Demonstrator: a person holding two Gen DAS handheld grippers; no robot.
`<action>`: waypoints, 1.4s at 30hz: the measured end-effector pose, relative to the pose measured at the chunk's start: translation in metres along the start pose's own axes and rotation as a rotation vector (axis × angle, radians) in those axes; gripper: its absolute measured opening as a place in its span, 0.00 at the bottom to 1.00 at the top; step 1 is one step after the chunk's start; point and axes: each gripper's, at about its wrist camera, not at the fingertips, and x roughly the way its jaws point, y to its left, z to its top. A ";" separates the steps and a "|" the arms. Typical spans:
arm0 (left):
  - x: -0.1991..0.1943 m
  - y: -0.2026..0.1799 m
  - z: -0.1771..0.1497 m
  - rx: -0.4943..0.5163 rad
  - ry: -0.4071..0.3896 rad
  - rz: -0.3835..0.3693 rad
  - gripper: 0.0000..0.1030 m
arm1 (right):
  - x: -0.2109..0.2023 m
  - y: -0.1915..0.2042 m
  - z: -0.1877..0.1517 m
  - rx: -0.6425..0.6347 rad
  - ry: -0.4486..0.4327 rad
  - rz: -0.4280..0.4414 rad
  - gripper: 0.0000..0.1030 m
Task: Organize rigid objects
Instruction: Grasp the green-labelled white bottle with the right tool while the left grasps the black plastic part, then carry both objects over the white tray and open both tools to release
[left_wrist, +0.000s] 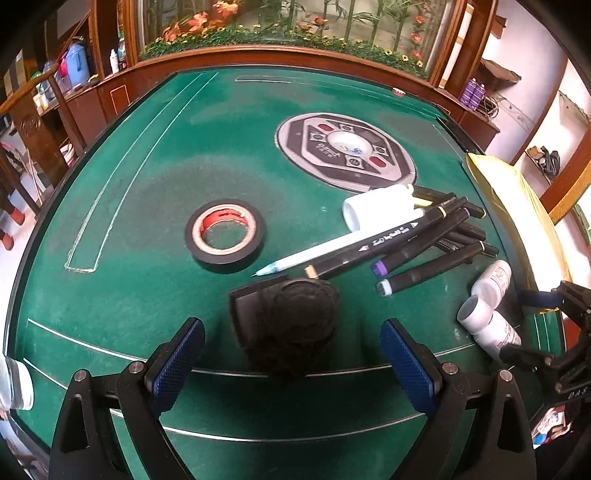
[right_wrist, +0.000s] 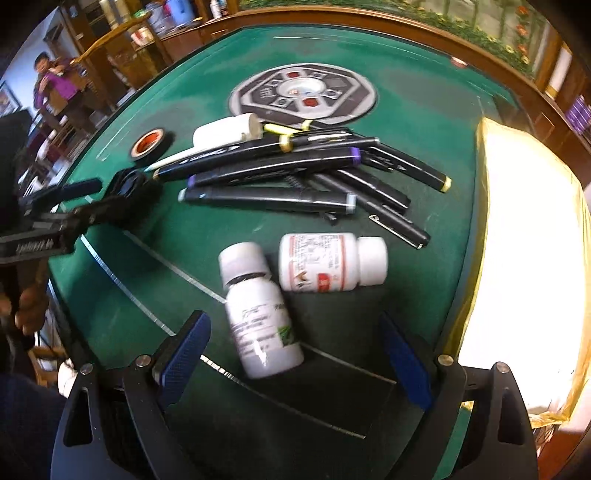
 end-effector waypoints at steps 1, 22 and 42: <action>-0.001 0.004 0.001 -0.011 -0.003 0.002 0.95 | -0.001 0.002 0.000 -0.009 -0.002 0.008 0.88; 0.029 -0.012 0.002 0.108 0.084 0.073 0.71 | 0.024 0.015 0.009 -0.017 0.056 0.043 0.33; -0.002 -0.027 0.015 0.100 -0.007 -0.034 0.68 | 0.003 0.012 0.006 0.012 -0.053 0.152 0.32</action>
